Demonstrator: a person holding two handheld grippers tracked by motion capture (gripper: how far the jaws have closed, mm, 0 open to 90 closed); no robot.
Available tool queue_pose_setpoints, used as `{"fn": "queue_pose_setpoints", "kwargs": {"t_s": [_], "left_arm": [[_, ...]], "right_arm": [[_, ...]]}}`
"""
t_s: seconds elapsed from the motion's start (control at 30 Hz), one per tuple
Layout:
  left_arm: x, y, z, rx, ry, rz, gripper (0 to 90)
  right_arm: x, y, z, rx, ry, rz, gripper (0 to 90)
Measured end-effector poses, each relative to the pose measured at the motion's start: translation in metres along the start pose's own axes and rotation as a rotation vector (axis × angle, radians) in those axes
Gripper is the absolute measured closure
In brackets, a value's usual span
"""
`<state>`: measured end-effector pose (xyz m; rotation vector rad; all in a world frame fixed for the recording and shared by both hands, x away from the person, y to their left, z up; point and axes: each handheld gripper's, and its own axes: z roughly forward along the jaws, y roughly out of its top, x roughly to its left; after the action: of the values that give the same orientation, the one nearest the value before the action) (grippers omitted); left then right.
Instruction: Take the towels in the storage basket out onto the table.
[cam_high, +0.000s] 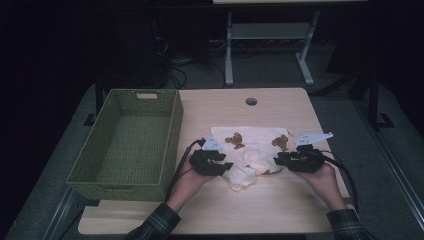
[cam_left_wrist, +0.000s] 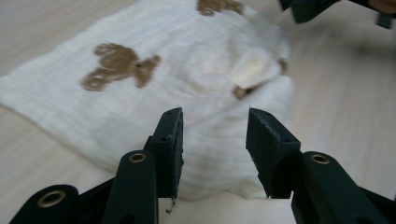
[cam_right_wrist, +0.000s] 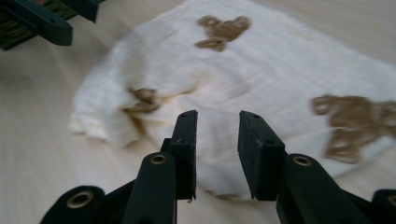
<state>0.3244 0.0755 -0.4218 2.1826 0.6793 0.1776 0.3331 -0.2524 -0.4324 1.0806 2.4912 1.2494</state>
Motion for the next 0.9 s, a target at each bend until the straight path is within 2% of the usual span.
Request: {"fn": "queue_pose_setpoints", "kwargs": {"t_s": [0.07, 0.2, 0.37, 0.53, 0.63, 0.73, 0.77, 0.9], "left_arm": [[-0.008, -0.001, 0.003, 0.003, -0.015, 0.022, 55.9], [-0.02, 0.0, 0.012, 0.004, -0.038, 0.046, 55.8], [-0.029, 0.001, 0.028, 0.036, -0.051, 0.089, 55.8], [-0.032, -0.005, 0.044, 0.089, -0.029, 0.124, 56.3], [-0.032, -0.006, 0.049, 0.104, -0.004, 0.134, 61.3], [-0.032, -0.007, 0.052, 0.113, 0.003, 0.144, 73.8], [-0.032, -0.006, 0.051, 0.114, 0.003, 0.144, 80.7], [-0.03, -0.003, 0.044, 0.089, -0.027, 0.121, 81.9]], "right_arm": [[0.009, -0.003, 0.004, 0.004, 0.028, -0.008, 67.9], [0.022, -0.007, 0.014, 0.031, 0.05, -0.036, 68.4], [0.029, -0.006, 0.028, 0.048, 0.054, -0.052, 69.2], [0.031, -0.008, 0.04, 0.087, 0.025, -0.075, 70.1], [0.03, -0.009, 0.043, 0.1, 0.015, -0.081, 72.2], [0.031, -0.011, 0.047, 0.121, -0.003, -0.101, 78.4], [0.031, -0.012, 0.048, 0.123, -0.008, -0.11, 83.8], [0.031, -0.011, 0.044, 0.11, -0.007, -0.113, 86.9]]}}
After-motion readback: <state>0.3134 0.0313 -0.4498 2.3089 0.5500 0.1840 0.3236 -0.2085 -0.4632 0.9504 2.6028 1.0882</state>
